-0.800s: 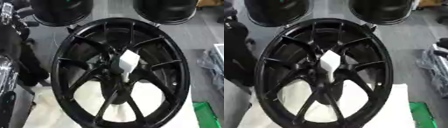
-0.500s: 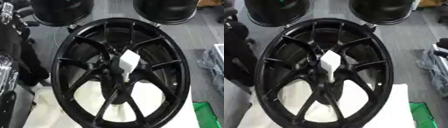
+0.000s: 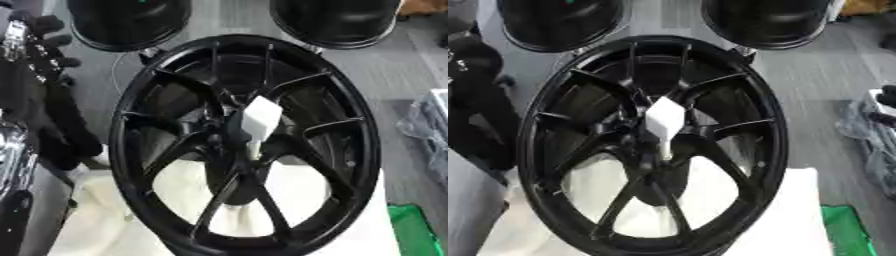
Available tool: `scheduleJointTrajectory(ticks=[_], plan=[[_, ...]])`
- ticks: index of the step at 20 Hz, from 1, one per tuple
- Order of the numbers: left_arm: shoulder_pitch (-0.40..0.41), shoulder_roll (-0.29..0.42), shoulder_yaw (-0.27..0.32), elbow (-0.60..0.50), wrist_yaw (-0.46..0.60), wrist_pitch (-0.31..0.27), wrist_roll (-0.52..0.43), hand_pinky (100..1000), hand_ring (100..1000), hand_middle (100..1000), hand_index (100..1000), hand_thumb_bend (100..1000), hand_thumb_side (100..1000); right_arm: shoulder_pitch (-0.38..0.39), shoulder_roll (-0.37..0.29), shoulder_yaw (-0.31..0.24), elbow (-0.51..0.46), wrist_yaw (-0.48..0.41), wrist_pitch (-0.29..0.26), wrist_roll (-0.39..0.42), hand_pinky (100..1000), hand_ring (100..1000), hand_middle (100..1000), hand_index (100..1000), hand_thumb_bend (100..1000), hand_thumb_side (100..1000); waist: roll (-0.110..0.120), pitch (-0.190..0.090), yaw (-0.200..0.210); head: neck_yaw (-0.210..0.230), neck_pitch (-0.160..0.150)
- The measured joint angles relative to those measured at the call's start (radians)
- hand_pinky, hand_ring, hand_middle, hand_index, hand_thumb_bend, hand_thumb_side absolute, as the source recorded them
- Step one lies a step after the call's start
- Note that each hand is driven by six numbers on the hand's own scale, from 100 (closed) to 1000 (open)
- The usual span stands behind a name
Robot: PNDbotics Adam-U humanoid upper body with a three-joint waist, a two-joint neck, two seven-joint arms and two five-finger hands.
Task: Pull the pin out of the wheel hub.
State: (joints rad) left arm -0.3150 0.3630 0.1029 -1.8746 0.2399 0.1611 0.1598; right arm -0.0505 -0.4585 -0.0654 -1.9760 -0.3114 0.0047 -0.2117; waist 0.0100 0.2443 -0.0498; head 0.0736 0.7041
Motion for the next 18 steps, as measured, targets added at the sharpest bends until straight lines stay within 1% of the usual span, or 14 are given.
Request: scheduleJointTrajectory(ticks=[1,3,5,6,8,10,13,16,17,18], plan=[[0.003,0.003,0.000,0.000,0.001,-0.003,-0.001,628,789,770,761,100,774,0.004,-0.005,-0.001,0.000,0.000,-0.003,0.001,740,825,745,899,100,716,0.000,-0.004,0.000,0.000,0.004],[0.013,0.007,0.002,0.000,0.003,-0.007,-0.002,629,794,785,767,100,765,0.014,-0.014,-0.001,0.000,0.002,-0.008,0.003,759,856,767,917,100,730,0.003,-0.011,-0.002,0.000,0.014],[0.032,0.009,0.003,-0.002,0.007,-0.016,-0.002,628,794,785,767,100,764,0.035,-0.029,-0.001,0.000,0.008,-0.012,0.008,763,863,773,920,100,734,0.011,-0.029,-0.006,0.000,0.029],[0.039,0.013,0.004,-0.007,0.009,-0.020,-0.002,628,793,784,766,100,764,0.042,-0.034,0.001,0.000,0.011,-0.015,0.010,765,870,780,925,100,740,0.015,-0.033,-0.007,-0.002,0.036],[0.054,0.018,0.006,-0.012,0.012,-0.026,0.001,627,792,782,766,100,764,0.050,-0.041,0.005,0.000,0.019,-0.018,0.015,772,880,790,934,100,748,0.017,-0.033,-0.014,-0.008,0.050],[0.068,0.025,0.008,-0.018,0.015,-0.032,0.005,626,788,779,766,100,763,0.053,-0.048,0.009,0.000,0.032,-0.020,0.024,777,887,799,948,100,760,0.016,-0.033,-0.020,-0.016,0.058],[0.085,0.034,0.013,-0.025,0.016,-0.040,0.012,624,786,776,765,100,765,0.059,-0.062,0.018,0.000,0.055,-0.031,0.054,783,893,806,960,100,783,0.016,-0.033,-0.037,-0.022,0.060],[0.106,0.034,0.017,-0.031,0.016,-0.044,0.017,624,786,775,764,100,769,0.059,-0.098,0.031,0.000,0.071,-0.041,0.080,781,883,797,948,100,802,0.017,-0.033,-0.059,-0.019,0.060],[0.113,0.034,0.019,-0.031,0.016,-0.045,0.019,624,786,775,764,100,770,0.058,-0.117,0.037,0.000,0.073,-0.045,0.085,780,877,791,939,100,801,0.017,-0.033,-0.067,-0.016,0.060],[0.120,0.035,0.020,-0.031,0.016,-0.045,0.021,623,786,774,764,100,771,0.055,-0.140,0.042,0.000,0.074,-0.050,0.088,779,869,784,930,100,773,0.017,-0.033,-0.074,-0.012,0.060]])
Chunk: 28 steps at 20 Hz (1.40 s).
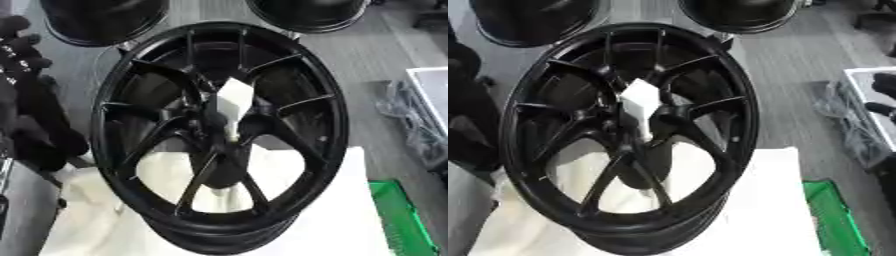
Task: Pull the pin out of the wheel hub.
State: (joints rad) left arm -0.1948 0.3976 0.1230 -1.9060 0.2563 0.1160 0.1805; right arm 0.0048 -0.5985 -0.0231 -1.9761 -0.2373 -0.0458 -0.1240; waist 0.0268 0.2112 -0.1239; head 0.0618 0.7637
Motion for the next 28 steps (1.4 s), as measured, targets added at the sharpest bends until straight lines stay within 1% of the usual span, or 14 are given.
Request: scheduleJointTrajectory(ticks=[1,2,3,7,11,13,14,16,19,22,23,24,25,28], plan=[[0.007,0.002,0.003,0.000,0.000,-0.001,0.002,623,786,774,764,100,771,-0.006,-0.029,0.006,0.000,0.001,-0.007,0.001,779,866,779,926,100,872,-0.001,0.000,-0.007,0.005,0.000],[0.013,0.006,0.005,0.000,0.000,-0.001,0.005,623,787,774,764,100,771,-0.010,-0.061,0.011,0.000,0.003,-0.014,-0.001,782,864,780,925,100,743,-0.002,0.000,-0.012,0.009,0.000],[0.018,0.009,0.007,-0.001,-0.001,-0.001,0.007,623,787,773,763,100,772,-0.016,-0.097,0.018,0.000,0.004,-0.024,-0.001,786,862,780,924,100,722,-0.004,0.000,-0.018,0.013,0.000],[0.033,0.017,0.014,-0.002,-0.003,-0.001,0.014,623,787,773,763,100,772,-0.059,-0.268,0.042,0.000,0.003,-0.103,0.010,803,863,789,924,100,730,-0.013,0.000,-0.030,0.024,0.000],[0.048,0.024,0.022,-0.002,-0.008,-0.002,0.021,623,788,774,764,100,786,-0.135,-0.432,0.059,-0.001,-0.011,-0.188,0.030,823,864,798,921,100,666,-0.018,0.000,-0.036,0.030,0.000],[0.057,0.028,0.028,-0.002,-0.011,-0.003,0.026,623,788,774,763,100,767,-0.189,-0.499,0.069,-0.004,-0.023,-0.220,0.046,832,863,800,919,100,636,-0.019,-0.001,-0.036,0.034,0.000],[0.061,0.031,0.030,-0.002,-0.012,-0.004,0.029,623,788,773,763,100,765,-0.218,-0.528,0.076,-0.006,-0.025,-0.233,0.057,839,860,800,913,100,464,-0.020,-0.003,-0.034,0.035,0.000],[0.067,0.035,0.034,-0.002,-0.016,-0.005,0.033,623,787,771,763,100,757,-0.276,-0.578,0.092,-0.007,-0.025,-0.247,0.078,840,844,783,896,100,289,-0.024,-0.011,-0.024,0.037,0.000],[0.073,0.047,0.040,-0.001,-0.017,-0.008,0.039,624,787,770,763,100,749,-0.367,-0.629,0.132,-0.009,-0.016,-0.235,0.108,845,844,785,897,100,337,-0.024,-0.025,0.002,0.033,0.000],[0.082,0.062,0.042,0.001,-0.016,-0.012,0.043,624,787,770,763,100,749,-0.435,-0.643,0.187,-0.012,0.005,-0.220,0.155,855,850,795,896,100,356,-0.030,-0.043,0.027,0.015,0.001],[0.087,0.065,0.043,0.002,-0.016,-0.013,0.044,624,788,770,763,100,740,-0.457,-0.643,0.206,-0.013,0.014,-0.214,0.175,861,854,799,893,100,236,-0.032,-0.047,0.031,0.009,0.001],[0.093,0.068,0.045,0.003,-0.015,-0.014,0.045,624,788,770,763,100,705,-0.484,-0.642,0.226,-0.013,0.027,-0.208,0.198,866,856,801,888,100,155,-0.034,-0.049,0.034,0.004,0.002],[0.096,0.069,0.047,0.004,-0.015,-0.015,0.046,623,788,769,762,100,686,-0.512,-0.635,0.246,-0.013,0.042,-0.202,0.225,873,864,809,890,100,167,-0.036,-0.052,0.039,-0.002,0.003],[0.099,0.069,0.048,0.012,-0.011,-0.014,0.045,623,788,770,763,100,720,-0.601,-0.587,0.317,-0.013,0.101,-0.178,0.328,877,874,818,899,100,222,-0.046,-0.054,0.060,-0.016,0.004]])
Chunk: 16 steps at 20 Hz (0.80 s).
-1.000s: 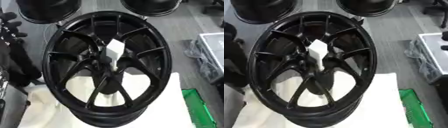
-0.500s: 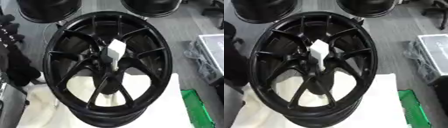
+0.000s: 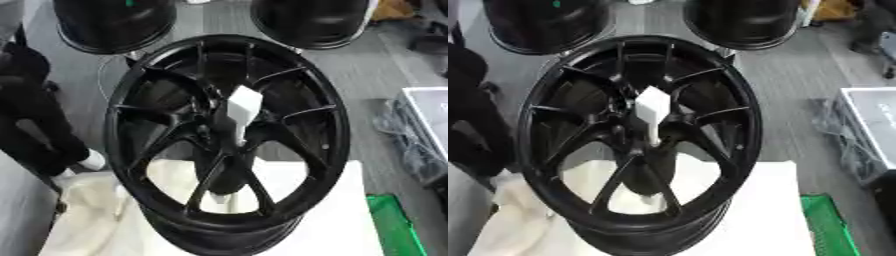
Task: Pull the pin out of the wheel hub.
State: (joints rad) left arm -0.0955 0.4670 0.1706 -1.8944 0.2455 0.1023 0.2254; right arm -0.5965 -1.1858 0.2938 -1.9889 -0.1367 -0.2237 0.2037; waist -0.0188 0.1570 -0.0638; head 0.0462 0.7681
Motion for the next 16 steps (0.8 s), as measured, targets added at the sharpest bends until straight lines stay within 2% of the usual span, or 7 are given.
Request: scheduleJointTrajectory(ticks=[2,3,6,9,13,15,16], plan=[[0.008,0.000,0.002,0.004,0.000,0.001,-0.001,622,788,770,763,100,731,-0.047,0.042,0.043,0.000,0.032,0.018,0.067,879,880,824,907,100,332,-0.006,-0.001,0.005,-0.004,0.000],[0.014,-0.001,0.006,0.007,0.000,0.002,-0.001,622,788,770,763,100,733,-0.064,0.061,0.060,0.000,0.044,0.026,0.097,881,884,830,910,100,345,-0.007,-0.002,0.005,-0.005,0.000],[0.026,-0.001,0.016,0.013,0.000,0.002,0.003,622,788,769,763,100,736,-0.093,0.109,0.100,0.000,0.079,0.049,0.183,895,911,866,938,100,523,-0.008,-0.004,0.005,-0.008,0.001],[0.030,-0.001,0.024,0.014,0.000,0.001,0.010,622,788,769,763,100,736,-0.103,0.142,0.123,0.000,0.120,0.056,0.264,900,923,869,933,100,556,-0.012,-0.009,-0.001,-0.005,0.003],[0.034,-0.001,0.030,0.014,-0.002,0.000,0.017,622,788,769,763,100,737,-0.104,0.178,0.136,0.000,0.151,0.064,0.332,898,924,865,934,100,661,-0.014,-0.009,-0.010,0.002,0.003],[0.034,0.000,0.031,0.014,-0.004,0.000,0.018,622,788,769,763,100,737,-0.108,0.198,0.148,0.000,0.160,0.077,0.355,896,923,861,934,100,648,-0.016,-0.009,-0.012,0.003,0.003],[0.034,0.000,0.031,0.014,-0.004,0.000,0.018,621,789,769,763,100,736,-0.115,0.208,0.154,0.000,0.161,0.085,0.363,894,918,856,934,100,608,-0.017,-0.009,-0.013,0.002,0.003]])
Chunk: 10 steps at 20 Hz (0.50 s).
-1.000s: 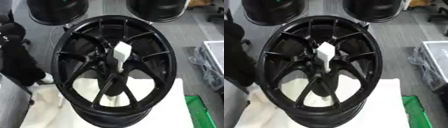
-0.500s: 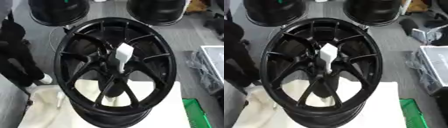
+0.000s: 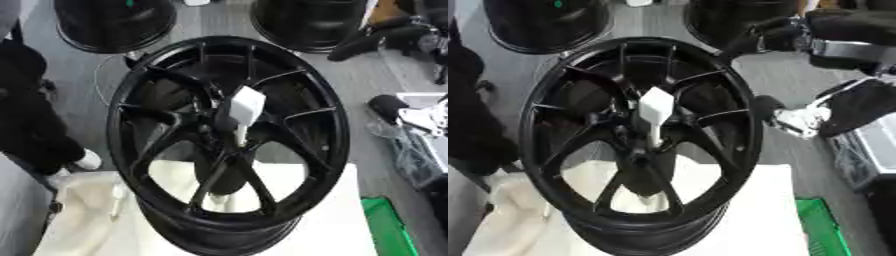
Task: Pull the pin out of the wheel hub.
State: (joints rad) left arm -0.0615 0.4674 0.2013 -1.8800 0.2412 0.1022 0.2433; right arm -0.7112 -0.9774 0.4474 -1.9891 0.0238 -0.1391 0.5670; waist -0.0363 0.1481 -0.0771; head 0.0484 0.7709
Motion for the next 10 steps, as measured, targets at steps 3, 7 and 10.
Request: scheduleJointTrajectory(ticks=[3,7,10], plan=[[0.000,0.001,0.000,0.000,-0.001,0.000,0.000,622,789,769,763,100,733,-0.031,0.035,0.011,0.000,-0.001,0.021,0.018,894,908,845,919,100,502,-0.003,0.000,-0.002,-0.001,0.000],[0.000,0.014,0.005,0.000,-0.002,-0.002,0.002,621,788,768,763,100,730,-0.060,0.079,0.022,0.000,0.003,0.034,0.033,897,899,839,911,100,371,-0.004,-0.003,0.003,-0.006,0.000],[-0.001,0.018,0.006,0.000,-0.002,-0.002,0.002,621,789,768,763,100,730,-0.071,0.114,0.028,0.000,0.027,0.040,0.050,896,898,837,909,100,351,-0.010,-0.004,0.022,-0.016,0.000]])
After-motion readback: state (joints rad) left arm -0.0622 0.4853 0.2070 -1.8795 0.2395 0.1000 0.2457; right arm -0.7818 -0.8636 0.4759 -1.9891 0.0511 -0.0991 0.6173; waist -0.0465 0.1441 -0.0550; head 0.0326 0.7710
